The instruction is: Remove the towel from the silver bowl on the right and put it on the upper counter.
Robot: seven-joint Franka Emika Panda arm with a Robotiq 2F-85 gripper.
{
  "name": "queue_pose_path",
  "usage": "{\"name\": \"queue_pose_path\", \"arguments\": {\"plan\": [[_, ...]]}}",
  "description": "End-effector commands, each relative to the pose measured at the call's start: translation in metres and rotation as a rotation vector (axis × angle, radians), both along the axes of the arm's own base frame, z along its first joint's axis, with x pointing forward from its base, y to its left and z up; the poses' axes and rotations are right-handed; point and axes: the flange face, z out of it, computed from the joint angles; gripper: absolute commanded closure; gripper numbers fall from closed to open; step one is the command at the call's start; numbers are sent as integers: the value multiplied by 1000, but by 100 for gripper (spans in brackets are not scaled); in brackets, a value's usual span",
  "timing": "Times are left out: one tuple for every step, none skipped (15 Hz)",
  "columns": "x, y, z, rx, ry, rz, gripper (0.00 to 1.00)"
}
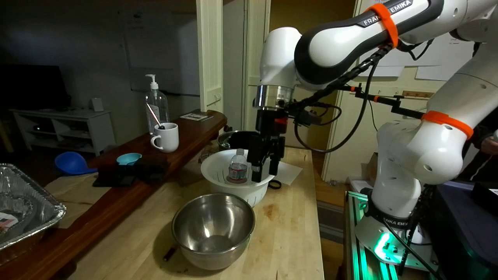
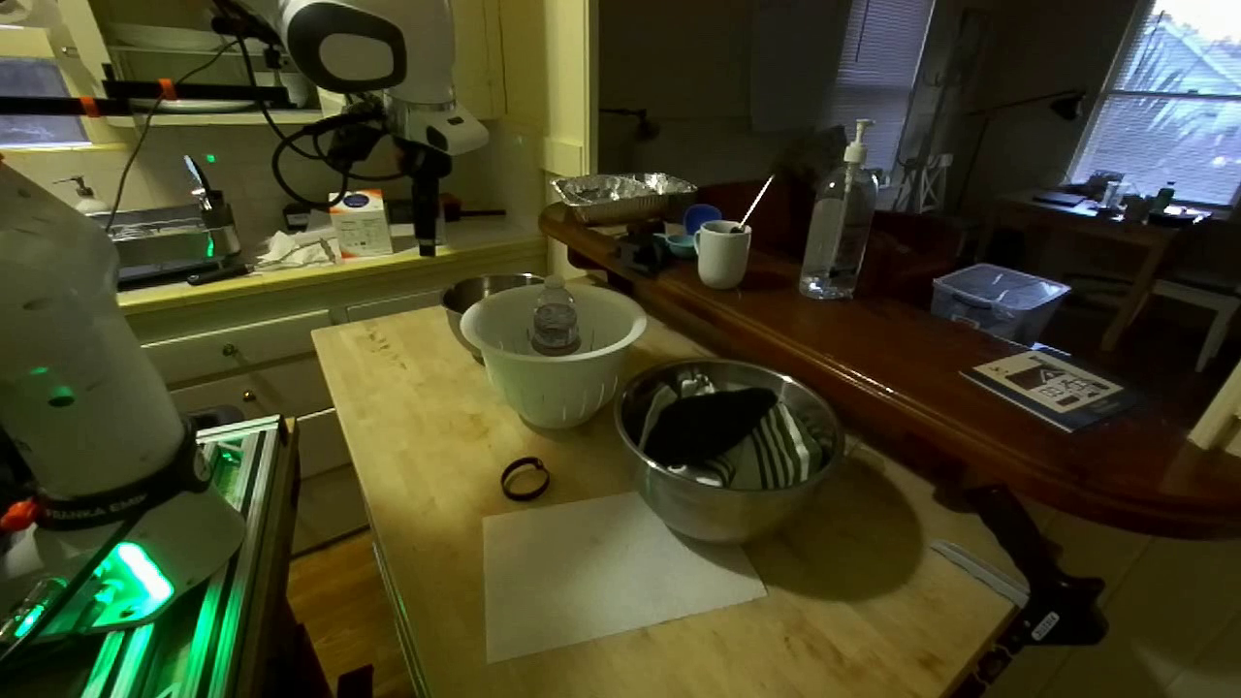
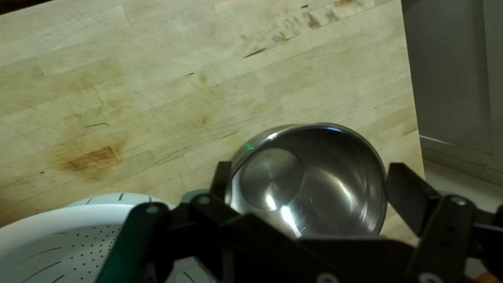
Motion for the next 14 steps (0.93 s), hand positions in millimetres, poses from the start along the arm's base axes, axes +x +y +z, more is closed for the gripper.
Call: {"name": "queue_pose_path", "arguments": {"plan": [[9, -12, 6, -14, -64, -125, 0], [13, -20, 12, -15, -97, -170, 0], [17, -33, 19, -15, -128, -214, 0], [21, -46, 25, -24, -156, -258, 0], [22, -62, 32, -31, -176, -305, 0], [24, -78, 35, -43, -188, -352, 0], [21, -99, 40, -57, -196, -400, 0], [21, -118, 41, -67, -206, -448, 0], [19, -138, 43, -79, -217, -497, 0], [13, -158, 48, -101, -232, -543, 0], [9, -178, 50, -134, -245, -583, 0], [5, -199, 50, -173, -250, -619, 0], [0, -219, 49, -216, -255, -652, 0], [-8, -241, 51, -270, -246, -681, 0]]}}
